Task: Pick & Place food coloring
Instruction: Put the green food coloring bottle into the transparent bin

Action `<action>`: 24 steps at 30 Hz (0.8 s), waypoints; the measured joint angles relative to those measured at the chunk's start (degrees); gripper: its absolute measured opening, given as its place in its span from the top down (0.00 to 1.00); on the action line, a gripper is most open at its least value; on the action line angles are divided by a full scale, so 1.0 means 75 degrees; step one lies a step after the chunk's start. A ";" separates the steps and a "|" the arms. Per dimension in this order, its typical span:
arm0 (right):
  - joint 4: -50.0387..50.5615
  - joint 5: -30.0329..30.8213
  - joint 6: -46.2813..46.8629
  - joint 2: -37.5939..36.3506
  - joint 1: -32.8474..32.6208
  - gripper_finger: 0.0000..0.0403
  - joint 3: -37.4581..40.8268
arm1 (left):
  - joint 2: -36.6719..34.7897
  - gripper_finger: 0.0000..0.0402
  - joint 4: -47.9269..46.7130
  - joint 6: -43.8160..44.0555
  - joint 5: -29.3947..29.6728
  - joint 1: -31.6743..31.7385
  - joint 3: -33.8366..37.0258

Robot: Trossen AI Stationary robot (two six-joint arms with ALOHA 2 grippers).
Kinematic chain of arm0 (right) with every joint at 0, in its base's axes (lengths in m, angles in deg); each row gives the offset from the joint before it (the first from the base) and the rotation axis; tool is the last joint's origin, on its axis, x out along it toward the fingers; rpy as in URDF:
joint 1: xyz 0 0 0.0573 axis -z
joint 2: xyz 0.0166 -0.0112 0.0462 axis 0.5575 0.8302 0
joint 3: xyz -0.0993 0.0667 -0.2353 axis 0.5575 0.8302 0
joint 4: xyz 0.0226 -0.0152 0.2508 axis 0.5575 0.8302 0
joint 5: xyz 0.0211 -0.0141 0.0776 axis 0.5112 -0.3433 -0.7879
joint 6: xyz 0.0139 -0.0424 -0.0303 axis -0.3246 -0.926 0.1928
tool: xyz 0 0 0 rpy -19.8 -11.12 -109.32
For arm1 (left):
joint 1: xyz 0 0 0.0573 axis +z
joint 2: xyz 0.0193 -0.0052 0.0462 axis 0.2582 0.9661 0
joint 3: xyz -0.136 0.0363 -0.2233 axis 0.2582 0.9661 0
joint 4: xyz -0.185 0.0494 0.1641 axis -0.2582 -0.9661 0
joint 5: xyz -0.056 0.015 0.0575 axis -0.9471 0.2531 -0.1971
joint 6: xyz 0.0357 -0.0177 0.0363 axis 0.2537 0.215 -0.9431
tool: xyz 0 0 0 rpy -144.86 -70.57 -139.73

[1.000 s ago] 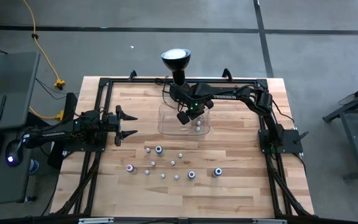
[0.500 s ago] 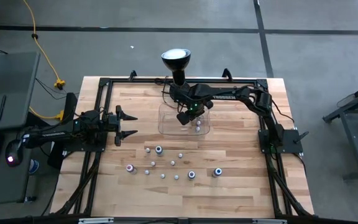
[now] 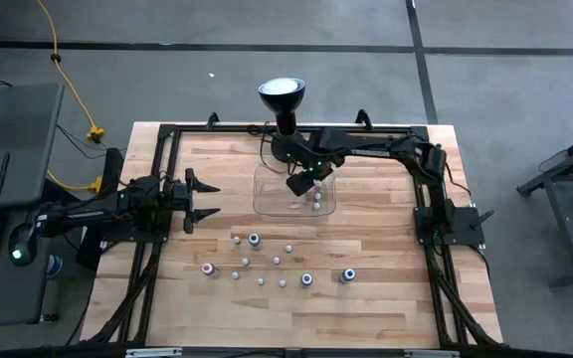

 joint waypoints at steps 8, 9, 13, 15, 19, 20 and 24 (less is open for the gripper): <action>-0.0012 0.0703 -0.1385 -0.1171 -0.0529 0.55 0.0000 | 0.0000 0.31 0.0000 0.0001 0.0000 0.0001 -0.0002; -0.0045 0.0931 -0.1716 -0.1364 -0.0633 0.55 0.0000 | -0.0002 0.31 0.0000 0.0000 0.0000 0.0002 -0.0001; -0.0316 0.1571 -0.3185 -0.2086 -0.1224 0.55 0.0000 | 0.0000 0.31 0.0000 0.0001 0.0000 0.0000 -0.0001; -0.0488 0.1607 -0.3714 -0.2372 -0.1580 0.55 0.0000 | 0.0000 0.31 0.0000 0.0000 0.0000 0.0000 0.0000; -0.0783 0.1068 -0.3931 -0.2591 -0.2157 0.55 -0.0134 | 0.0000 0.31 0.0000 0.0001 0.0000 0.0002 0.0001; -0.0788 0.0916 -0.3821 -0.2591 -0.2256 0.55 -0.0245 | 0.0000 0.31 0.0000 -0.0002 0.0000 -0.0001 0.0001; -0.0814 0.0690 -0.3303 -0.2469 -0.2569 0.55 -0.0685 | -0.0001 0.31 0.0002 0.0000 0.0000 0.0002 0.0000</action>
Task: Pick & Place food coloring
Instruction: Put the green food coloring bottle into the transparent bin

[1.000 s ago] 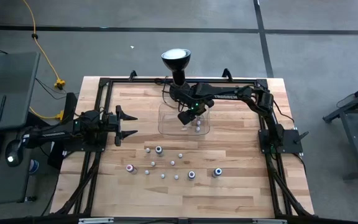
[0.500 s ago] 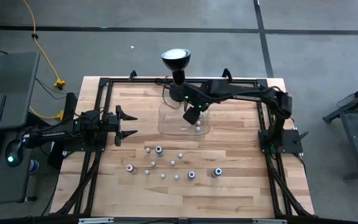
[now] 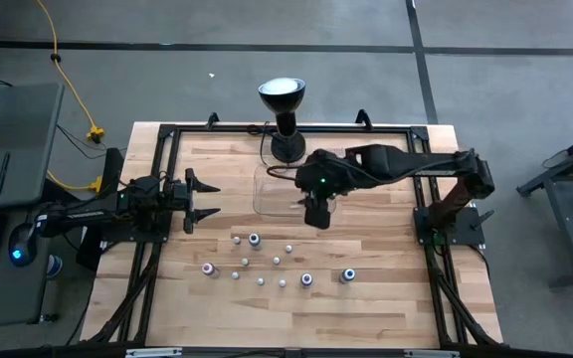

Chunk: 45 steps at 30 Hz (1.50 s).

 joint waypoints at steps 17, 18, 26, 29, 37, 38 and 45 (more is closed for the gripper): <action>0.0409 -0.1951 -0.0264 0.1627 -0.1212 0.55 -0.1204 | 0.0001 0.31 -0.0002 0.0000 0.0000 -0.0002 0.0001; 0.0427 -0.1944 -0.0296 0.1745 -0.1246 0.55 -0.1204 | -0.0001 0.31 -0.0002 0.0002 0.0000 0.0000 -0.0001; 0.0704 -0.1865 -0.0962 0.2720 -0.1340 0.55 -0.1204 | 0.0000 0.31 -0.0002 0.0000 0.0000 -0.0003 0.0000; 0.0709 -0.1458 -0.1305 0.2989 -0.1340 0.55 -0.1204 | 0.0001 0.31 -0.0002 0.0000 0.0000 -0.0003 0.0000; 0.0806 -0.0962 -0.1921 0.3558 -0.1333 0.55 -0.1189 | 0.0001 0.31 -0.0002 -0.0001 0.0000 0.0000 0.0001; 0.0806 -0.0985 -0.1921 0.3621 -0.1310 0.55 -0.1189 | 0.0001 0.31 -0.0002 -0.0001 0.0000 0.0000 -0.0001; 0.0796 -0.1154 -0.1921 0.4003 -0.1116 0.55 -0.1186 | 0.0001 0.31 -0.0002 -0.0001 0.0000 -0.0003 0.0001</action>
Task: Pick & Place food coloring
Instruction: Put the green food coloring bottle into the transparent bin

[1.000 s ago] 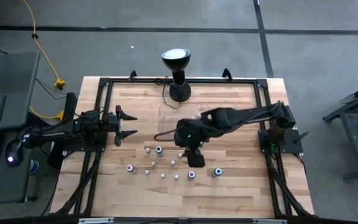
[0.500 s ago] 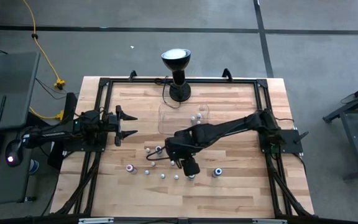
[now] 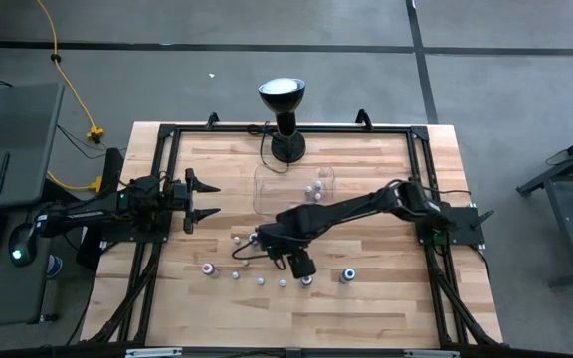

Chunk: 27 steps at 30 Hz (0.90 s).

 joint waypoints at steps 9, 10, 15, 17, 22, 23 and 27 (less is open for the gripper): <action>-0.0024 -0.0054 0.0143 0.0191 0.0213 0.55 0.0000 | 0.0000 0.31 0.0000 0.0001 0.0000 0.0000 -0.0002; -0.0057 -0.0052 0.0143 0.0188 0.0210 0.55 0.0000 | 0.0000 0.31 0.0000 0.0002 0.0000 0.0000 0.0000; -0.0070 -0.0146 0.0269 0.0190 0.0247 0.55 0.0000 | 0.0000 0.31 0.0000 0.0000 0.0000 0.0002 -0.0003; -0.0094 -0.0153 0.0270 0.0263 0.0248 0.55 -0.0003 | -0.0002 0.31 0.0000 0.0002 0.0000 0.0002 -0.0001; -0.0165 -0.0183 0.0345 0.0366 0.0248 0.55 0.0009 | 0.0000 0.31 0.0003 0.0002 0.0000 0.0003 -0.0003; -0.0162 -0.0193 0.0350 0.0366 0.0248 0.55 0.0009 | -0.0001 0.31 0.0000 0.0002 0.0000 0.0001 -0.0002; -0.0220 -0.0200 0.0351 0.0454 0.0248 0.55 -0.0001 | 0.0000 0.31 0.0000 0.0000 -0.0003 0.0000 -0.0002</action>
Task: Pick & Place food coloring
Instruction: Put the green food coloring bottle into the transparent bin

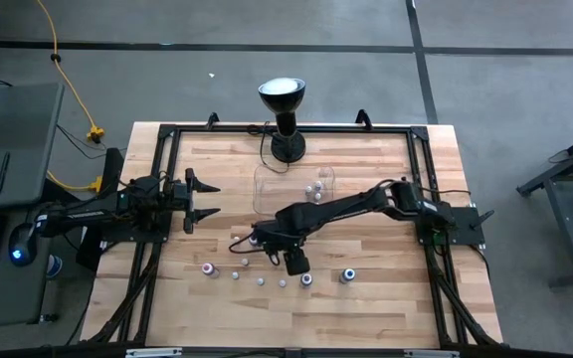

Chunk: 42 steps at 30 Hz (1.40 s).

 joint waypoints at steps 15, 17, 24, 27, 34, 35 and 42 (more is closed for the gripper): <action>-0.0097 -0.0022 0.0002 0.0195 0.0003 0.57 0.0001 | 0.0000 0.31 -0.0003 0.0000 0.0003 0.0003 0.0002; -0.0085 0.0035 0.0003 0.0195 0.0003 0.58 0.0001 | 0.0000 0.31 0.0000 0.0001 0.0003 0.0002 -0.0001; -0.0061 0.0038 0.0110 0.0195 0.0003 0.68 0.0001 | -0.0002 0.31 0.0000 0.0000 0.0003 0.0000 0.0000; -0.0064 0.0041 0.0190 0.0195 0.0003 0.73 0.0001 | -0.0003 0.31 0.0000 0.0003 0.0003 0.0003 -0.0001; -0.0064 0.0029 0.0244 0.0182 0.0003 0.86 0.0001 | 0.0000 0.31 0.0000 0.0003 0.0003 0.0000 -0.0001; -0.0064 0.0013 0.0301 0.0160 0.0003 0.88 0.0001 | 0.0000 0.31 0.0000 0.0003 0.0003 0.0000 0.0002; -0.0064 -0.0119 0.0657 -0.0250 0.0003 0.91 0.0001 | 0.0000 0.31 0.0000 0.0001 0.0003 0.0001 -0.0001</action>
